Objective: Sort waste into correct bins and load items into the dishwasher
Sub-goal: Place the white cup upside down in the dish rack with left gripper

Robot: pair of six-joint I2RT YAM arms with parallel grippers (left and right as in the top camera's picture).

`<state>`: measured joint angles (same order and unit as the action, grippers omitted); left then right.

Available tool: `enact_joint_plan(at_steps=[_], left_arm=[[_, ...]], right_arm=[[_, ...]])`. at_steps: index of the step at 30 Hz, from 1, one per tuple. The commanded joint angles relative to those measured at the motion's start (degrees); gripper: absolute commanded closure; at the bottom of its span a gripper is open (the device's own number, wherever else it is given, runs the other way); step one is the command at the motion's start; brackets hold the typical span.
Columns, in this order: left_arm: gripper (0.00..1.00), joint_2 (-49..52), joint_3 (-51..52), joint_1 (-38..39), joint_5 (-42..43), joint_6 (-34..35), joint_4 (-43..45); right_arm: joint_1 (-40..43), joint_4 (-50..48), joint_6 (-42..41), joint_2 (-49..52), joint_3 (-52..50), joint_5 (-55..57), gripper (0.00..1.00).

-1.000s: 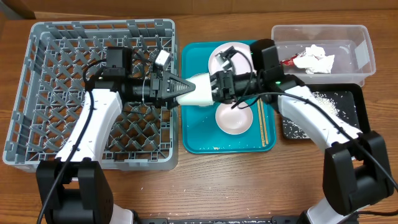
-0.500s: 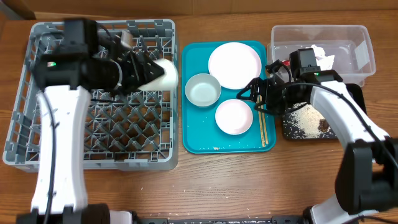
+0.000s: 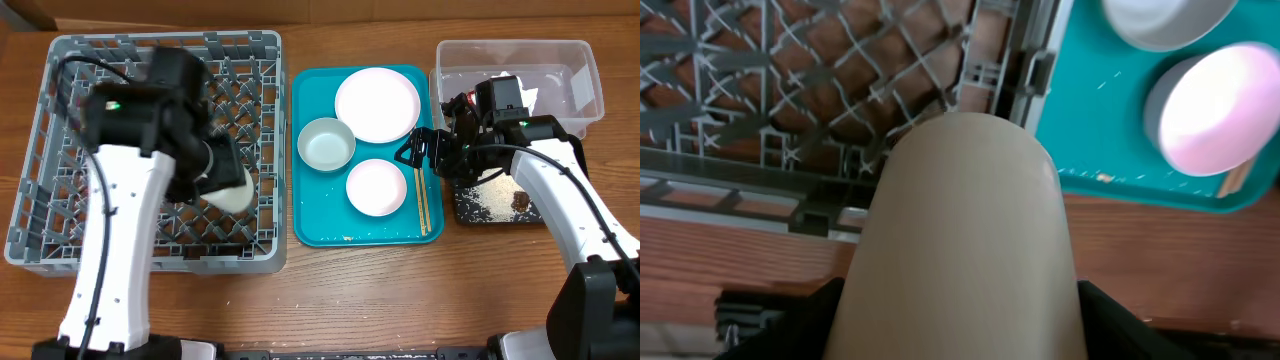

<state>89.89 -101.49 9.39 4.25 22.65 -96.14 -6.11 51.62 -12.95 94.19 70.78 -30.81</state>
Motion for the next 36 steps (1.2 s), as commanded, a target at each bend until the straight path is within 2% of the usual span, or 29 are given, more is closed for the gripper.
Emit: enact_joint_plan(at_steps=[1, 12, 17, 21, 23, 25, 27, 33, 36], left_arm=[[0.7, 0.44, 5.29, 3.26, -3.41, 3.43, 0.87], [0.71, 0.44, 23.47, 4.68, -3.17, 5.27, 13.31], [0.66, 0.55, 29.77, 4.68, -3.21, 5.25, 21.55], [0.52, 0.83, 32.94, 4.68, -3.21, 5.25, 25.66], [0.36, 0.87, 33.66, 4.68, -3.23, 5.25, 26.16], [0.12, 0.87, 33.75, 4.68, -3.26, 5.05, 26.12], [0.04, 0.87, 33.75, 4.68, -3.23, 4.35, 26.14], [0.03, 0.85, 32.39, 4.68, -3.21, 4.13, 25.51], [0.04, 0.85, 27.3, 4.68, -3.17, 2.51, 23.37]], right_arm=[[-0.15, -0.04, 0.83, -0.85, 0.2, 0.79, 0.0], [-0.15, 0.79, 1.05, -0.85, 0.2, 0.81, 0.0], [-0.15, 0.81, 1.03, -0.87, 0.2, 0.81, 0.0], [-0.15, 1.36, 1.05, -0.85, 0.2, 0.81, 0.0], [-0.15, 1.66, 1.05, -0.87, 0.2, 0.85, 0.0], [-0.15, 1.68, 1.05, -0.85, 0.2, 0.83, 0.0], [-0.15, 1.64, 1.05, -0.87, 0.2, 0.85, 0.0], [-0.13, 1.84, 1.01, -0.87, 0.2, 1.64, 0.02], [-0.13, 2.27, 1.01, -1.27, 1.18, 1.64, 0.04]])
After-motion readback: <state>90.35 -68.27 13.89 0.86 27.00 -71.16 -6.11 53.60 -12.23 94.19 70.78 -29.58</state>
